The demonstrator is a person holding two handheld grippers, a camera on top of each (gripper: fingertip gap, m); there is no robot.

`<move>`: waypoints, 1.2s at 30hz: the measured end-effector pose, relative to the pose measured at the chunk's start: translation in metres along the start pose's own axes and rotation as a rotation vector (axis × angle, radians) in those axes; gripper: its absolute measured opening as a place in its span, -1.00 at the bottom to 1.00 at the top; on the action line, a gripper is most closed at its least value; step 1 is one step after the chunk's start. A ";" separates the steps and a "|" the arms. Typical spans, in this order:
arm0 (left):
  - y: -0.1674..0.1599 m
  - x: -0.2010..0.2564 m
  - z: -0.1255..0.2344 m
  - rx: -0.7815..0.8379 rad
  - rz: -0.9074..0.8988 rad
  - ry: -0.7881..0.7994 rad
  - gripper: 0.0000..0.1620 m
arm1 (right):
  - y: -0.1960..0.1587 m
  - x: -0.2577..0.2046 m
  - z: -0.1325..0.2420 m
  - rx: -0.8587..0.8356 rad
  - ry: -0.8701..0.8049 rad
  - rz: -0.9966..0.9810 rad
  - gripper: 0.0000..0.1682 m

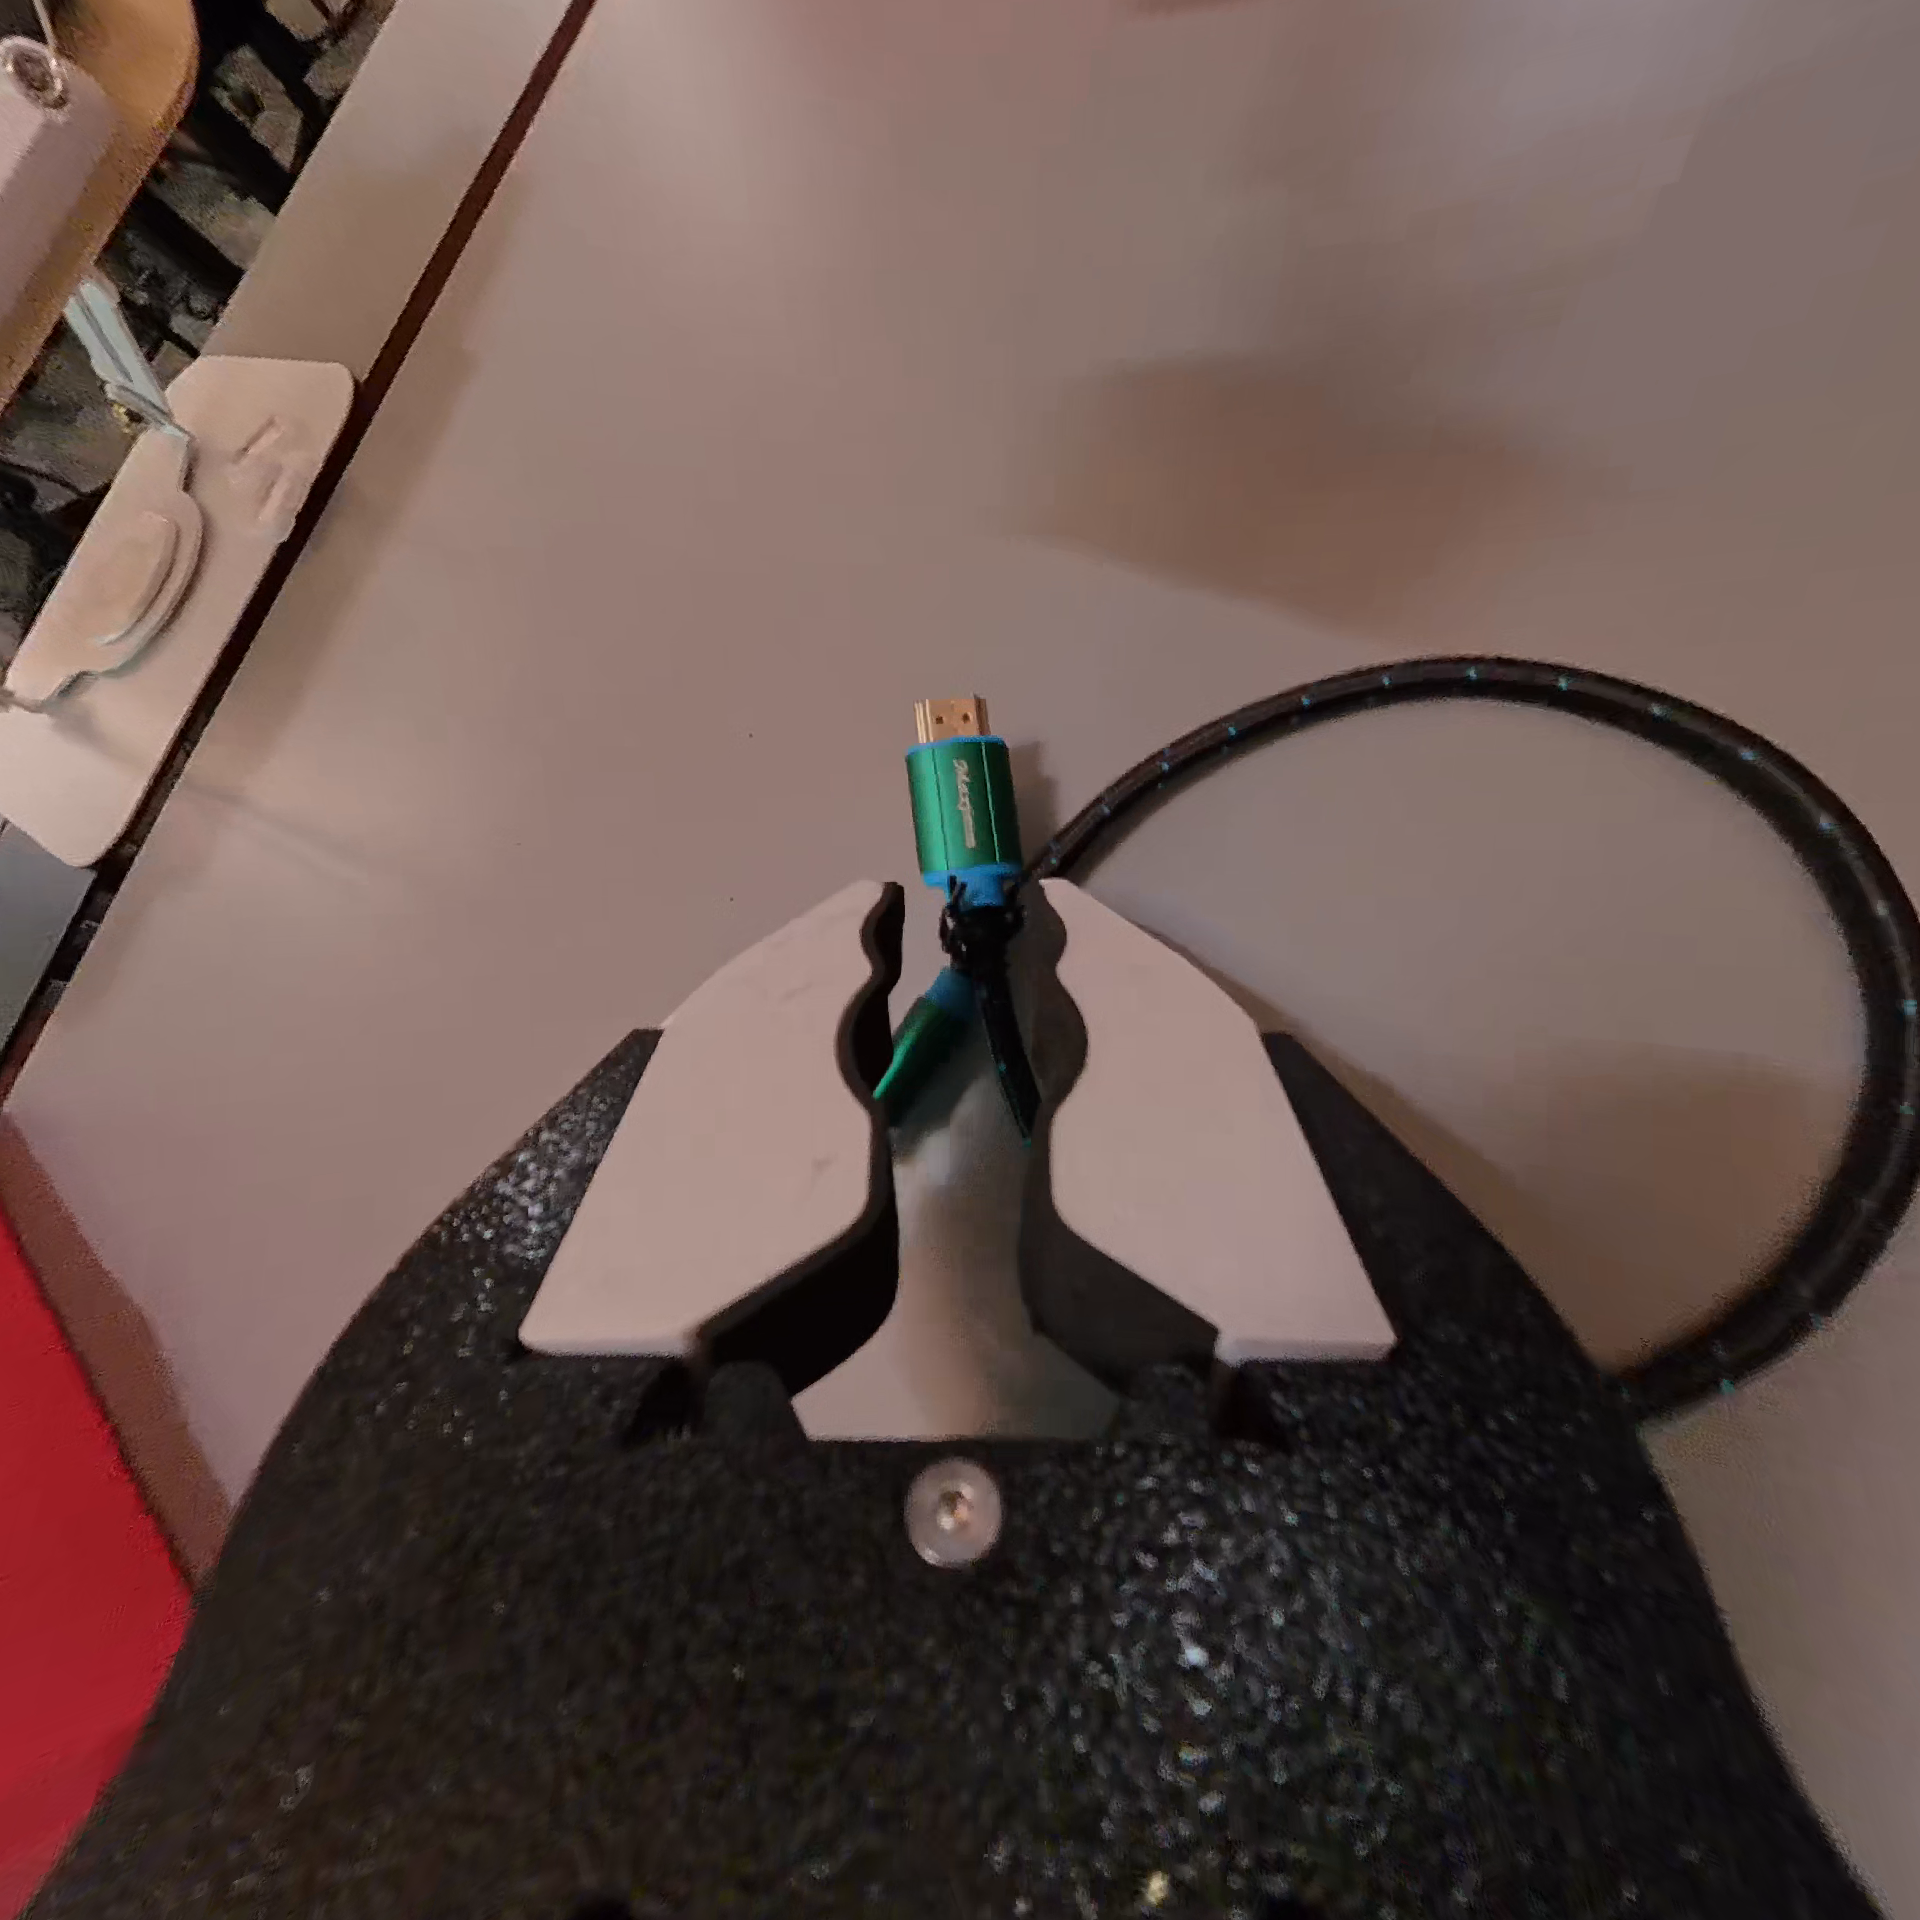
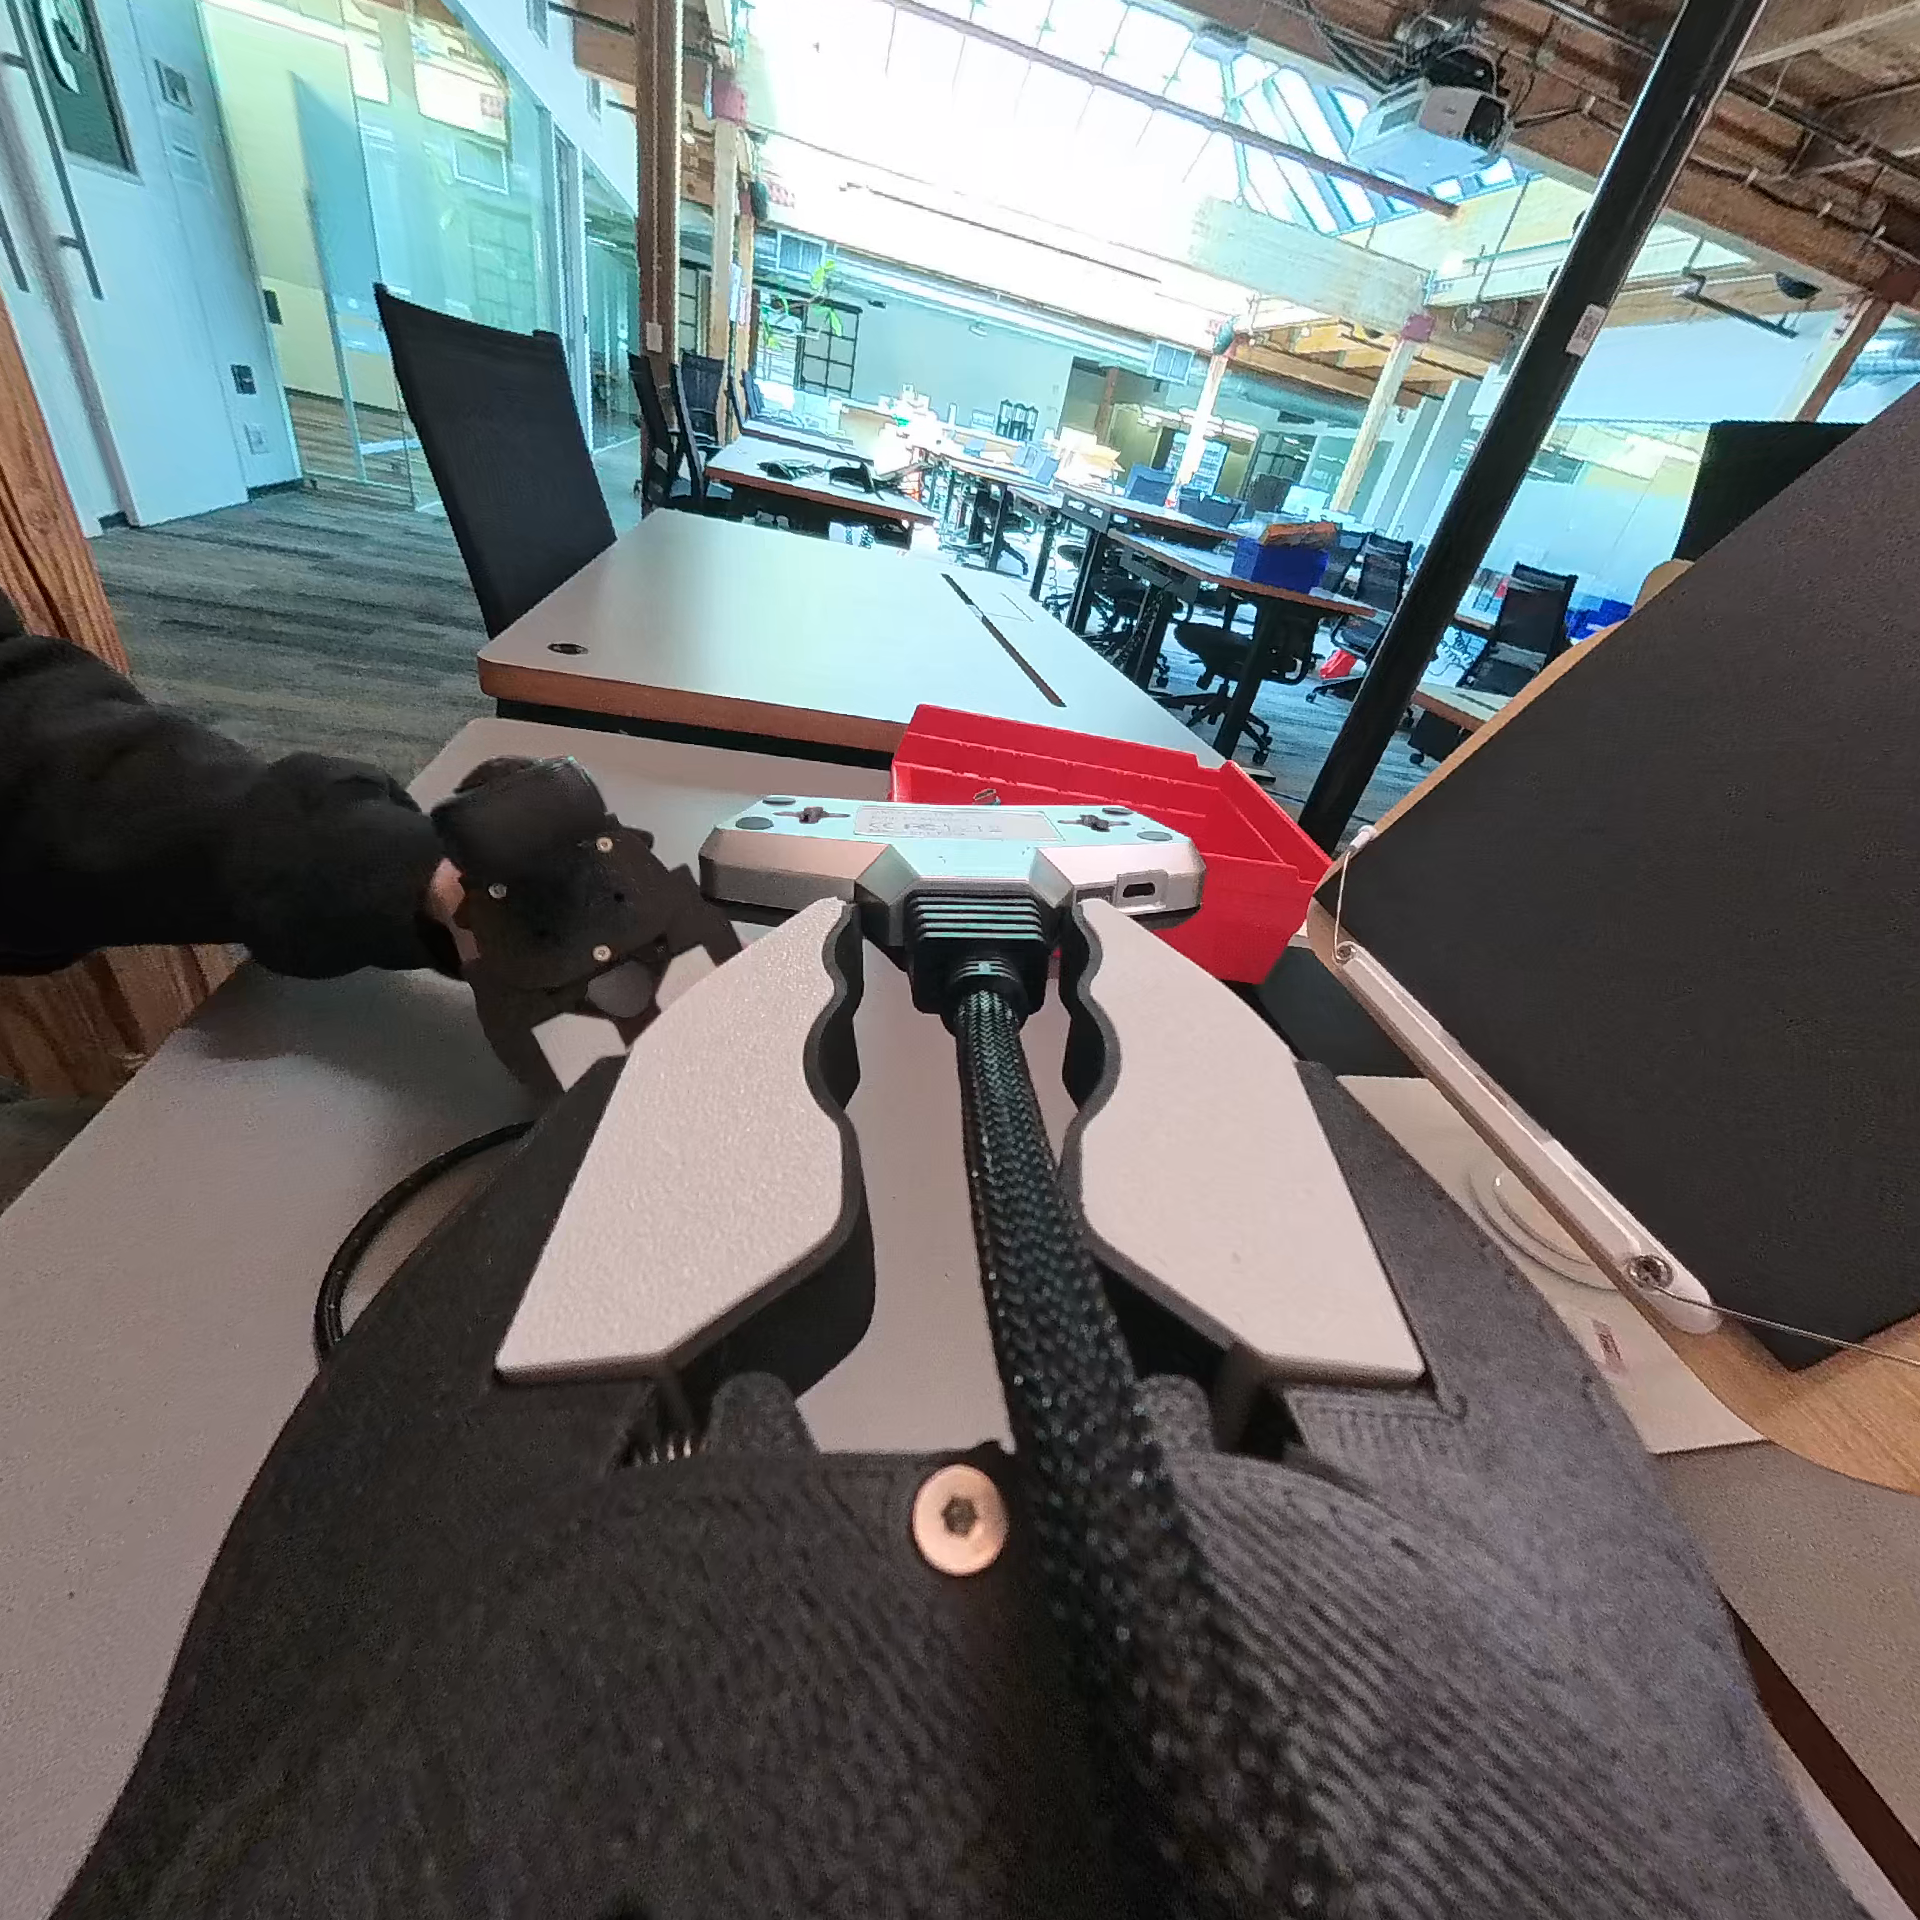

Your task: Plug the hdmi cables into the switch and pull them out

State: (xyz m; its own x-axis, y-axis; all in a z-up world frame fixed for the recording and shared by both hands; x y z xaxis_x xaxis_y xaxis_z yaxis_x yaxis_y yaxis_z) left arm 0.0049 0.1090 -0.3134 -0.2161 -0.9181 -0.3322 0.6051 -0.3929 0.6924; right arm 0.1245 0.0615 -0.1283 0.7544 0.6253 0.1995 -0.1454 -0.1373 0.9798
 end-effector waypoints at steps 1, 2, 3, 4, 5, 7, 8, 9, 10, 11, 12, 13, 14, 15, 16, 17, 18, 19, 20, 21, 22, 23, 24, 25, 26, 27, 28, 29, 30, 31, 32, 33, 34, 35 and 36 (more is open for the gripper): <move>-0.002 0.001 0.002 -0.008 -0.028 -0.003 -0.75 | 0.000 0.000 0.000 0.004 0.000 -0.001 -0.56; -0.003 0.003 0.004 -0.013 -0.062 0.000 -0.79 | 0.001 0.001 0.001 0.008 -0.002 -0.003 -0.56; -0.005 0.004 0.004 -0.021 -0.087 0.004 -0.82 | 0.001 0.001 0.001 0.010 -0.001 -0.003 -0.56; -0.008 0.005 0.004 -0.034 -0.105 0.010 -0.85 | 0.002 0.000 0.001 0.010 0.001 -0.001 -0.56; -0.010 0.005 0.003 -0.045 -0.117 0.024 -0.88 | 0.002 0.000 0.000 0.011 0.000 0.003 -0.56; -0.011 0.004 0.000 -0.038 -0.117 0.055 -0.92 | 0.003 -0.002 0.000 0.008 0.007 0.007 -0.56; -0.011 0.003 0.000 -0.029 -0.103 0.061 -0.92 | 0.004 -0.003 0.000 0.010 0.008 0.010 -0.56; -0.011 0.003 -0.001 -0.024 -0.087 0.064 -0.93 | 0.004 -0.003 0.000 0.010 0.008 0.012 -0.56; -0.011 0.002 -0.002 -0.020 -0.077 0.072 -0.93 | 0.005 -0.004 0.000 0.010 0.010 0.013 -0.56; -0.011 0.001 -0.003 -0.016 -0.069 0.084 -0.93 | 0.005 -0.004 0.000 0.011 0.012 0.014 -0.56; -0.011 0.000 -0.004 -0.010 -0.056 0.089 -0.94 | 0.005 -0.004 0.000 0.013 0.013 0.015 -0.56; -0.011 0.000 -0.004 -0.002 -0.034 0.089 -0.96 | 0.005 -0.005 0.000 0.014 0.014 0.015 -0.56; -0.010 0.000 -0.004 0.006 -0.015 0.081 -0.98 | 0.005 -0.005 0.000 0.014 0.015 0.015 -0.56; -0.012 -0.001 -0.004 0.000 -0.004 0.078 -0.99 | 0.005 -0.005 0.000 0.014 0.014 0.016 -0.56; -0.012 0.000 -0.004 0.004 0.003 0.065 -1.00 | 0.005 -0.005 0.000 0.014 0.014 0.017 -0.56; -0.011 0.000 -0.003 0.011 0.017 0.052 -1.00 | 0.005 -0.005 0.000 0.013 0.017 0.018 -0.56; -0.010 -0.001 -0.001 0.025 0.031 0.054 -1.00 | 0.006 -0.005 0.000 0.013 0.017 0.019 -0.56; -0.009 -0.003 0.002 0.042 0.046 0.059 -1.00 | 0.006 -0.005 0.001 0.013 0.013 0.022 -0.56; -0.007 -0.005 0.006 0.060 0.067 0.060 -1.00 | 0.006 -0.005 0.001 0.012 0.013 0.023 -0.56; -0.006 -0.005 0.010 0.076 0.095 0.045 -1.00 | 0.006 -0.005 0.002 0.012 0.014 0.025 -0.56; -0.007 -0.003 0.015 0.079 0.127 0.014 -1.00 | 0.007 -0.005 0.002 0.013 0.011 0.026 -0.56; -0.008 -0.002 0.018 0.062 0.154 -0.004 -0.96 | 0.007 -0.004 0.002 0.014 0.008 0.028 -0.56; -0.012 -0.001 0.021 0.027 0.169 0.002 -0.86 | 0.007 -0.004 0.003 0.014 0.010 0.028 -0.56; -0.016 0.001 0.022 -0.013 0.172 0.011 -0.84 | 0.008 -0.004 0.003 0.015 0.010 0.029 -0.56; -0.019 0.003 0.023 -0.048 0.175 0.018 -0.84 | 0.008 -0.004 0.003 0.015 0.008 0.031 -0.56; -0.020 0.006 0.022 -0.074 0.177 0.018 -0.84 | 0.008 -0.004 0.003 0.014 0.007 0.032 -0.56; -0.021 0.009 0.020 -0.099 0.183 0.022 -0.83 | 0.008 -0.004 0.002 0.014 0.010 0.032 -0.56; -0.022 0.008 0.017 -0.125 0.191 0.040 -0.82 | 0.007 -0.004 0.002 0.014 0.010 0.032 -0.56; -0.023 0.006 0.013 -0.143 0.198 0.063 -0.81 | 0.007 -0.004 0.001 0.013 0.011 0.032 -0.56; -0.023 0.003 0.009 -0.155 0.206 0.082 -0.78 | 0.006 -0.005 0.000 0.010 0.013 0.032 -0.56; -0.024 0.001 0.005 -0.167 0.219 0.086 -0.77 | 0.006 -0.006 0.000 0.007 0.015 0.035 -0.56; -0.025 0.001 0.001 -0.180 0.233 0.074 -0.79 | 0.005 -0.006 -0.001 0.003 0.015 0.037 -0.56; -0.025 0.000 -0.003 -0.185 0.242 0.070 -0.84 | 0.005 -0.006 -0.001 -0.001 0.015 0.040 -0.56; -0.024 -0.001 -0.005 -0.177 0.241 0.072 -0.85 | 0.005 -0.007 -0.001 -0.002 0.018 0.041 -0.56; -0.023 -0.002 -0.007 -0.174 0.240 0.067 -0.86 | 0.005 -0.007 -0.001 0.001 0.020 0.040 -0.56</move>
State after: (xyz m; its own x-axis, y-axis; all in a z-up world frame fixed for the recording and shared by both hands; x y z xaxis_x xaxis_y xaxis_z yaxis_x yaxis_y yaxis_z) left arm -0.0034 0.1203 -0.3332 -0.0039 -0.9760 -0.2179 0.7560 -0.1455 0.6382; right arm 0.1174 0.0572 -0.1245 0.7351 0.6346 0.2386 -0.1744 -0.1630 0.9711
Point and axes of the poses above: each gripper's, where its closed fingertips meet, z back along the fingers, y out of its top, x = y × z across the jaws, the point moved 2 cm from there along z, back along the fingers, and after that the axes turned 2 degrees about -y, right-handed, at the moved point
